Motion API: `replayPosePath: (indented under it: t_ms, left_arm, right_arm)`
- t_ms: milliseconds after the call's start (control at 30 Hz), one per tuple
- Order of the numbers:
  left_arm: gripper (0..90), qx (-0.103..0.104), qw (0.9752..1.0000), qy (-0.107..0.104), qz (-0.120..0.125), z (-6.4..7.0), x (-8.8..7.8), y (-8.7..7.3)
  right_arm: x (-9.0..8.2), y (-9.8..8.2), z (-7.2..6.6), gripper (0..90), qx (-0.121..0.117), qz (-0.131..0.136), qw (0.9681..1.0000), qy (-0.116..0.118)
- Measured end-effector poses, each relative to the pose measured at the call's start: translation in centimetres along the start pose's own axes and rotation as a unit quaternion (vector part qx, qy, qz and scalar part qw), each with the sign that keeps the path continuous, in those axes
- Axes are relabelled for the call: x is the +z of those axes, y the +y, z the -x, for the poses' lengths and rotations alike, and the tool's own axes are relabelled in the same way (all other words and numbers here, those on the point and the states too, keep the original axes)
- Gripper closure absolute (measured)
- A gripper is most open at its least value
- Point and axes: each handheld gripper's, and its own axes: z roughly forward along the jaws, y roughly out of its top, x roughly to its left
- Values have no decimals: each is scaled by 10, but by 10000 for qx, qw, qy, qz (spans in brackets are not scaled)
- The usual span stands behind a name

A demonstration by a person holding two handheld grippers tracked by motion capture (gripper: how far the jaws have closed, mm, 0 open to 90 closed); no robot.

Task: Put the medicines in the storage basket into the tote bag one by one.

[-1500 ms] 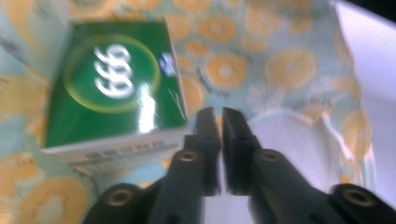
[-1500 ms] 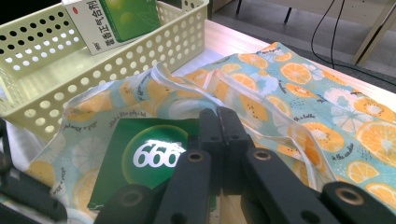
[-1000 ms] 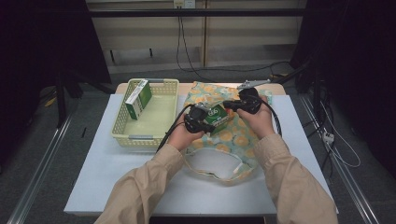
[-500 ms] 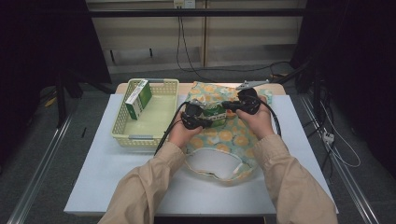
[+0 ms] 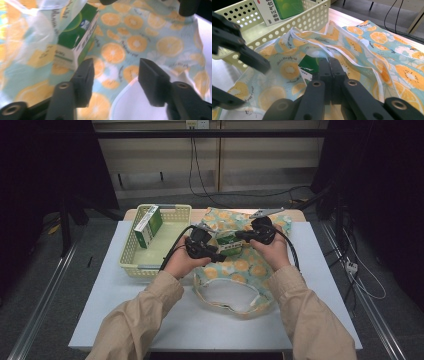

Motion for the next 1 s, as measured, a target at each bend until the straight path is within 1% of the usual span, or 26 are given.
replayPosePath:
  t_ms: [133,167,300,367,400,433,467,500,567,600,633,700,733,800,867,900,933,1000]
  left_arm:
    - [343,-73,10000,57,-28,-3,-12,0]
    - [319,-42,10000,59,-47,-4,-15,0]
    - [229,-243,9995,192,-63,-14,-24,-3]
    - [205,-276,9992,297,-8,-19,-29,-4]
    - [196,-309,9990,323,-5,-22,-32,-4]
    - [193,-329,9983,491,-15,-24,-35,-4]
    - [185,-328,9984,452,-48,-29,-38,-4]
    - [171,-253,9983,519,-128,-33,-41,-4]
    - [161,-330,9975,618,-131,-38,-44,-4]
    - [160,-325,9971,666,-172,-41,-46,-4]
    - [154,-273,9969,721,-179,-44,-48,-4]
    - [150,-287,9963,769,-257,-51,-51,-4]
    - [138,-300,9961,791,-253,-55,-53,-4]
    - [125,-419,9954,853,-131,-61,-56,-4]
    - [116,-370,9956,850,-110,-67,-60,-4]
    - [115,-395,9945,970,-94,-68,-62,-3]
    - [105,-387,9953,882,-90,-71,-64,-3]
    - [97,-453,9950,891,-46,-75,-67,-3]
  right_arm:
    - [0,-1,1,900,19,-42,10000,-19]
    - [0,-1,2,900,19,-46,10000,-31]
    - [-3,0,3,900,32,-19,10000,-34]
    - [-3,-1,3,900,30,-28,10000,-26]
    - [-4,-1,3,900,45,-18,10000,-20]
    - [-3,-2,3,900,60,-4,10000,-16]
    - [-3,-3,3,900,60,-18,10000,-22]
    - [-3,-3,3,900,55,-23,10000,-17]
    - [-3,-2,2,900,48,-12,10000,-12]
    - [-3,-2,2,900,39,-5,10000,-11]
    - [-4,-2,2,900,32,-8,10000,-14]
    - [-4,-2,3,900,36,-6,10000,-17]
    - [-3,-3,3,900,29,-20,10000,-20]
    - [-3,-3,2,900,15,-23,10000,-2]
    - [-2,-2,2,900,12,-15,10000,5]
    - [-2,-2,2,900,9,-2,10000,12]
    - [-2,-2,2,900,11,1,10000,11]
    - [-1,-3,2,900,28,-9,10000,17]
